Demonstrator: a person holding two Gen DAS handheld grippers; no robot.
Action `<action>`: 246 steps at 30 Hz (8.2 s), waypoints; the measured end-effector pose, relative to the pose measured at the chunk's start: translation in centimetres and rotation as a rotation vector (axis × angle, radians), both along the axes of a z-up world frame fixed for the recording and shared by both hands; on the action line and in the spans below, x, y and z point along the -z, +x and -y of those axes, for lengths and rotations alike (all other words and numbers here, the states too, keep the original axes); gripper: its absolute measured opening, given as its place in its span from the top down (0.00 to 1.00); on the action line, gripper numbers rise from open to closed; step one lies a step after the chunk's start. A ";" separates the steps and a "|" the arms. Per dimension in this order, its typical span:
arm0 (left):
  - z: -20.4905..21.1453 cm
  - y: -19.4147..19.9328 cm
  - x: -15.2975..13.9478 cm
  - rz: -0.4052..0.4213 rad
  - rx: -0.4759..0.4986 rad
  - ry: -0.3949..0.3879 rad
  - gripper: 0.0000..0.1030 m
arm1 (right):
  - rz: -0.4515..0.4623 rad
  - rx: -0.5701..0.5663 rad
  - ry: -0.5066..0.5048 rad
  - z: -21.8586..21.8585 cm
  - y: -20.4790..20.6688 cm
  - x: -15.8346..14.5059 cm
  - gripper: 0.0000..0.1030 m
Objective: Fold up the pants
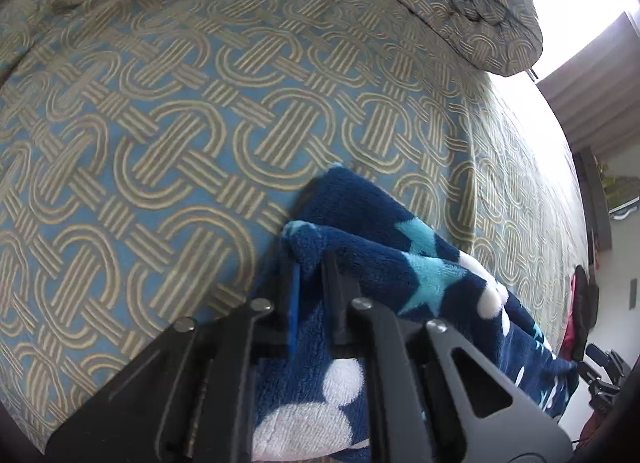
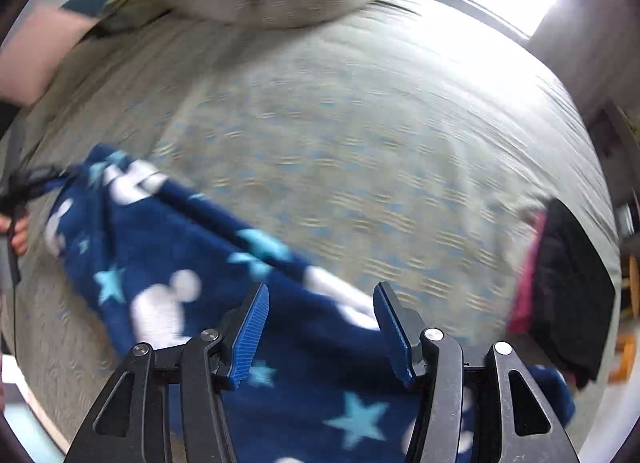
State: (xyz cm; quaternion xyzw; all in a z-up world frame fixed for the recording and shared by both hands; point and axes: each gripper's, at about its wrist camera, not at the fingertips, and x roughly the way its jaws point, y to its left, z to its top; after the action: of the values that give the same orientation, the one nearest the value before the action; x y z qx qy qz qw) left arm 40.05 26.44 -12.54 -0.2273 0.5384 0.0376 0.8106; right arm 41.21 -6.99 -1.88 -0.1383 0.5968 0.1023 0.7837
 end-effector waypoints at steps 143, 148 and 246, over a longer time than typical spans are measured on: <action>0.1 -10.5 -6.1 0.200 -0.091 -0.109 0.89 | 0.354 1.116 0.540 39.8 -27.3 -1.8 0.87; -0.1 -13.4 -6.8 0.202 -0.050 -0.105 0.89 | 0.315 1.145 0.584 41.2 -30.8 -1.2 0.87; 10.2 -18.3 -7.4 0.492 0.218 0.161 0.77 | -0.244 -0.123 0.276 -22.5 -0.8 3.7 0.87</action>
State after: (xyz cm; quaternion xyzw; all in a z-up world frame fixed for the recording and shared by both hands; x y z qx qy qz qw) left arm 21.77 16.23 -5.11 -0.1054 0.3419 -0.0634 0.9316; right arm 40.38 15.56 -5.54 -0.0526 0.6580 0.2468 0.7095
